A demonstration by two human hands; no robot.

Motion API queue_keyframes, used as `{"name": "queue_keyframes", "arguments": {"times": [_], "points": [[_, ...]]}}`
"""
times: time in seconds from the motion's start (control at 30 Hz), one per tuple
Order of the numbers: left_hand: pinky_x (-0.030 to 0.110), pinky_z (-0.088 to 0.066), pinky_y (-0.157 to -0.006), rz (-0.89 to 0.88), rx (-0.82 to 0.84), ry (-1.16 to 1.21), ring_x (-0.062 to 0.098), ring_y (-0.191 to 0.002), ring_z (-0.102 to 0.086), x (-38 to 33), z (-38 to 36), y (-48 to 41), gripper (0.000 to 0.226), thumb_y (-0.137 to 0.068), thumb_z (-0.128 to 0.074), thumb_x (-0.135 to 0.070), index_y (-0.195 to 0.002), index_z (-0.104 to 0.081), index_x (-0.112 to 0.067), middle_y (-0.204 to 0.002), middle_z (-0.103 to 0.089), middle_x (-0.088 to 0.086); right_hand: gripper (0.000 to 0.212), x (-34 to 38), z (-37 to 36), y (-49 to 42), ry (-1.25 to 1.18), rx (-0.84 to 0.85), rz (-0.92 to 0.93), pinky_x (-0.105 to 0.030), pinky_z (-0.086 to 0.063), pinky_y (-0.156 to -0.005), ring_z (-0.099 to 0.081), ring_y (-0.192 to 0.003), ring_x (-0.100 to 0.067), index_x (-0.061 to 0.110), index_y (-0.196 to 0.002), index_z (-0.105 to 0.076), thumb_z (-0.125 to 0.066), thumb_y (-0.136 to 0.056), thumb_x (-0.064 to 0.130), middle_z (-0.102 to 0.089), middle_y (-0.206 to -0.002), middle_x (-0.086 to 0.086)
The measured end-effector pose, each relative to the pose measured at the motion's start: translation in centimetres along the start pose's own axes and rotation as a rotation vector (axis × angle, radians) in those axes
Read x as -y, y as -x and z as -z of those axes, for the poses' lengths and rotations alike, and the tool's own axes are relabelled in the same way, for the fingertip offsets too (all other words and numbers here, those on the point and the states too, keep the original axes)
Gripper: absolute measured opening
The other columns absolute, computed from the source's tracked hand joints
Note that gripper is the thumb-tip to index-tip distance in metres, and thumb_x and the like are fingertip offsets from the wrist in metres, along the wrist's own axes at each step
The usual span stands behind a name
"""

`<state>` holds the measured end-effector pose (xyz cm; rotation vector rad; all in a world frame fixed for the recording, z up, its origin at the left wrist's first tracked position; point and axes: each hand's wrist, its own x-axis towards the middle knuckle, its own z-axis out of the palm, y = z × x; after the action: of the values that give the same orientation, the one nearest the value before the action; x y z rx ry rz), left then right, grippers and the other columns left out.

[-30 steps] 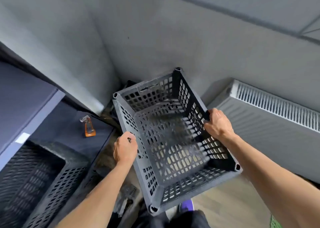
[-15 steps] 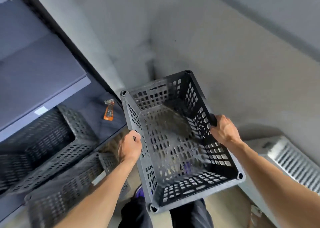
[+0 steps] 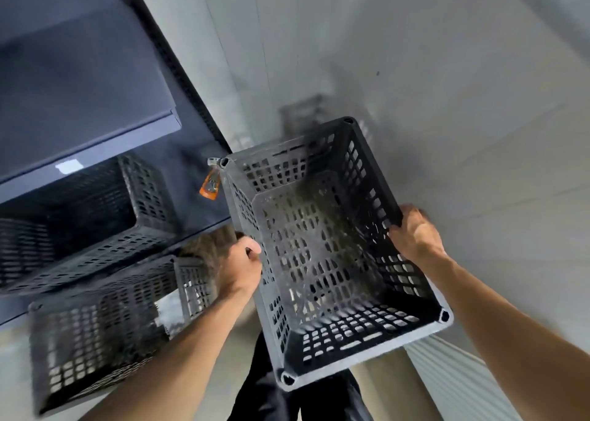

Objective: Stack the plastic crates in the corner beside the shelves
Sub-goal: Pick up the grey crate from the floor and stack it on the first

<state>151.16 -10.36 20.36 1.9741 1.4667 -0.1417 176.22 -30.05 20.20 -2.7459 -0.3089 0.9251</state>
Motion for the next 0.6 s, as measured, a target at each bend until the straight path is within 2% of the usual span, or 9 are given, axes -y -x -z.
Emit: {"name": "queue_keyframes", "arguments": {"times": [0.07,0.13,0.23,0.33,0.47,0.6], "points": [[0.022,-0.033,-0.053,-0.012,0.020,0.024,0.015,-0.068,-0.056,0.0,-0.4,-1.3,0.026,-0.089,-0.052,-0.003,-0.093,-0.066,-0.024,-0.089,-0.066,-0.009,0.036,0.1,-0.4,-2.0,-0.025,0.002,-0.017,-0.042,-0.056,-0.086,-0.063,-0.089,-0.029,0.023,-0.113,-0.056,-0.054,-0.077,0.022,-0.063,-0.104,-0.005],[0.022,-0.035,-0.055,-0.028,0.028,0.053,0.016,-0.071,-0.059,0.0,-1.0,-2.9,0.025,-0.088,-0.053,-0.002,-0.091,-0.067,-0.023,-0.089,-0.067,-0.009,0.039,-0.6,-1.3,-4.6,-0.028,0.001,-0.021,-0.044,-0.058,-0.084,-0.063,-0.088,-0.027,0.026,-0.112,-0.058,-0.054,-0.073,0.023,-0.063,-0.104,-0.005],[0.021,-0.039,-0.056,-0.073,0.013,0.078,0.015,-0.073,-0.063,0.0,-2.1,-4.8,0.025,-0.084,-0.057,-0.001,-0.087,-0.068,-0.023,-0.088,-0.069,-0.008,0.037,2.0,-0.3,-4.2,-0.002,-0.030,-0.064,-0.041,-0.055,-0.087,-0.060,-0.094,-0.028,0.022,-0.115,-0.057,-0.058,-0.079,0.016,-0.059,-0.109,-0.007],[0.022,-0.044,-0.059,-0.059,0.015,0.112,0.014,-0.072,-0.064,0.1,-3.3,-6.7,0.024,-0.085,-0.057,-0.003,-0.086,-0.068,-0.024,-0.086,-0.070,-0.009,0.043,3.3,-0.6,-5.6,0.039,-0.047,-0.079,-0.039,-0.050,-0.092,-0.057,-0.103,-0.032,0.018,-0.125,-0.054,-0.058,-0.084,0.011,-0.056,-0.116,-0.011],[0.022,-0.041,-0.062,-0.065,-0.002,0.096,0.013,-0.073,-0.062,0.3,-4.8,-9.2,0.021,-0.085,-0.059,-0.005,-0.088,-0.068,-0.024,-0.091,-0.070,-0.008,0.044,3.3,-2.0,-8.5,0.044,-0.062,-0.049,-0.046,-0.054,-0.090,-0.060,-0.095,-0.033,0.013,-0.123,-0.058,-0.055,-0.079,0.011,-0.063,-0.107,-0.015],[0.021,-0.039,-0.061,-0.092,-0.041,0.099,0.014,-0.071,-0.062,0.4,-5.9,-10.1,0.022,-0.082,-0.063,-0.003,-0.086,-0.069,-0.024,-0.090,-0.069,-0.006,0.041,3.0,-2.6,-10.2,0.051,-0.055,-0.032,-0.046,-0.055,-0.085,-0.061,-0.090,-0.032,0.017,-0.120,-0.058,-0.054,-0.080,0.016,-0.063,-0.102,-0.012]]}}
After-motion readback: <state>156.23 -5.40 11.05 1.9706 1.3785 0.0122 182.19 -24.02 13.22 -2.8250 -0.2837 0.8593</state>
